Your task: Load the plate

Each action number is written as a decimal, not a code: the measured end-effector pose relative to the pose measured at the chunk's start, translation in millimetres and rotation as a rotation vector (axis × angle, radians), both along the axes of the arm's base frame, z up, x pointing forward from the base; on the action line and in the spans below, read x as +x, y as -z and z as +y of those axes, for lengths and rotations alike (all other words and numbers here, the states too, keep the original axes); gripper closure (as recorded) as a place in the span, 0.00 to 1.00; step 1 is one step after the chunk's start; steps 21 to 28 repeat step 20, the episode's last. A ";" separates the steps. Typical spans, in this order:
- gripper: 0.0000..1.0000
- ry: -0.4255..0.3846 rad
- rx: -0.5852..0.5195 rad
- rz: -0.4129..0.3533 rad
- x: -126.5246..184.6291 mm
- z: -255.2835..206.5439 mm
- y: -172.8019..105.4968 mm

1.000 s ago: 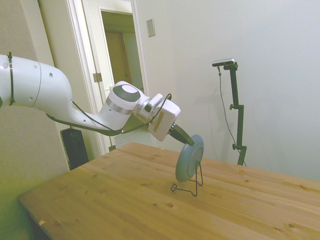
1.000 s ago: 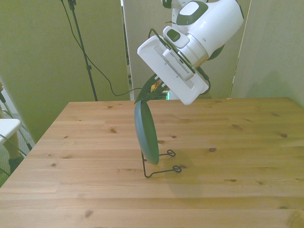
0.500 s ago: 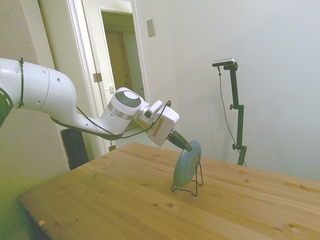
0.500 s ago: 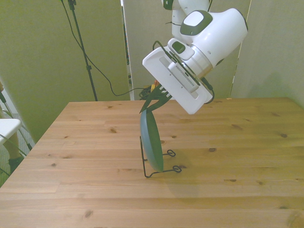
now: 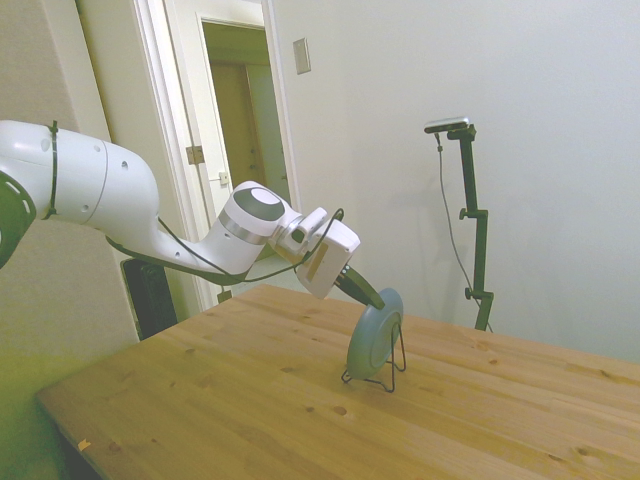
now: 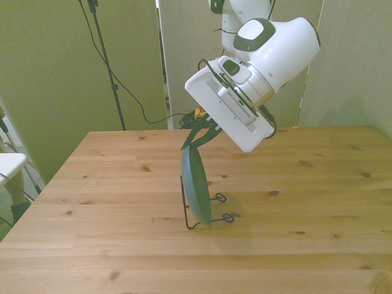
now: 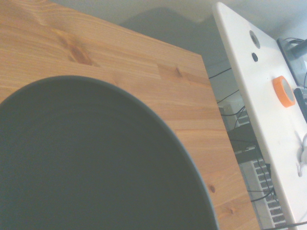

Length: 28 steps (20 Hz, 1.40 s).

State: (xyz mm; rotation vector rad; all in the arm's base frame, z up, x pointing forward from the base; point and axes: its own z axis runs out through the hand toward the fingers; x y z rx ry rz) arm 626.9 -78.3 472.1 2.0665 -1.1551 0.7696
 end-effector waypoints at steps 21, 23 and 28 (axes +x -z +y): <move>0.00 -0.200 0.427 0.042 -92.5 64.6 -91.9; 0.00 -0.200 0.427 0.042 -92.5 64.6 -91.9; 0.00 -0.200 0.427 0.042 -92.5 64.6 -91.9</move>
